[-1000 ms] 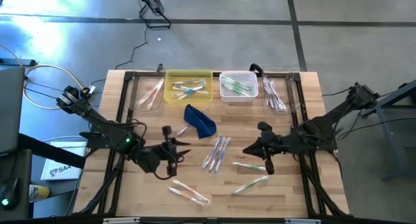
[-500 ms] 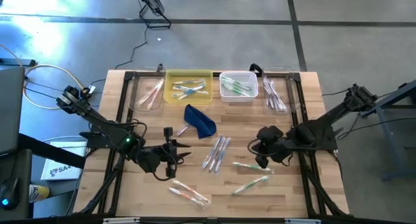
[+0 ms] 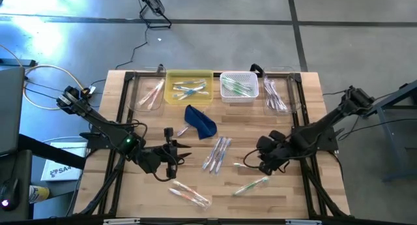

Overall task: Pick & Place Toothbrushes
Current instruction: Put the green toothbrush into the white bin

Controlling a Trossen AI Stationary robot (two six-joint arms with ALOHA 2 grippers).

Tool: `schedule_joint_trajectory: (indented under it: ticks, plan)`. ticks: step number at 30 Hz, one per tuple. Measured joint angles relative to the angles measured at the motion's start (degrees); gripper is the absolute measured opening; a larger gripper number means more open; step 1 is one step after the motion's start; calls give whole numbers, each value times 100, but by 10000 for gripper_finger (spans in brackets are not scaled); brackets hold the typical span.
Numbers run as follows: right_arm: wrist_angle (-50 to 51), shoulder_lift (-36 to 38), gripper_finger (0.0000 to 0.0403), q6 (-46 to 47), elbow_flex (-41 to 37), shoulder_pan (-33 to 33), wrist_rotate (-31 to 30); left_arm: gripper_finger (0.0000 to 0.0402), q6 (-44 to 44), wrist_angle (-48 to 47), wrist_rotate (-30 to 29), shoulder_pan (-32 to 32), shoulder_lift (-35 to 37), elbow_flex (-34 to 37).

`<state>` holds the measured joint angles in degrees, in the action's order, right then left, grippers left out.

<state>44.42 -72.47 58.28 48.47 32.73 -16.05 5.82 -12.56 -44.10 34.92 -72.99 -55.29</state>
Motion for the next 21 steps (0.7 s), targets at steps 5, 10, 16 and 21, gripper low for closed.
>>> schedule_joint_trajectory:
  ticks: [5,10,16,21]
  plan:
    - [4,-359,157,-2,0,0,26,99,0,0,7,0,0,0]
    - [-30,-794,191,-4,0,0,218,99,0,0,11,0,0,0]
    - [-227,-1255,192,-4,0,11,719,99,0,0,15,0,0,0]
    - [-389,-1535,189,19,0,128,896,99,0,-2,20,0,2,0]
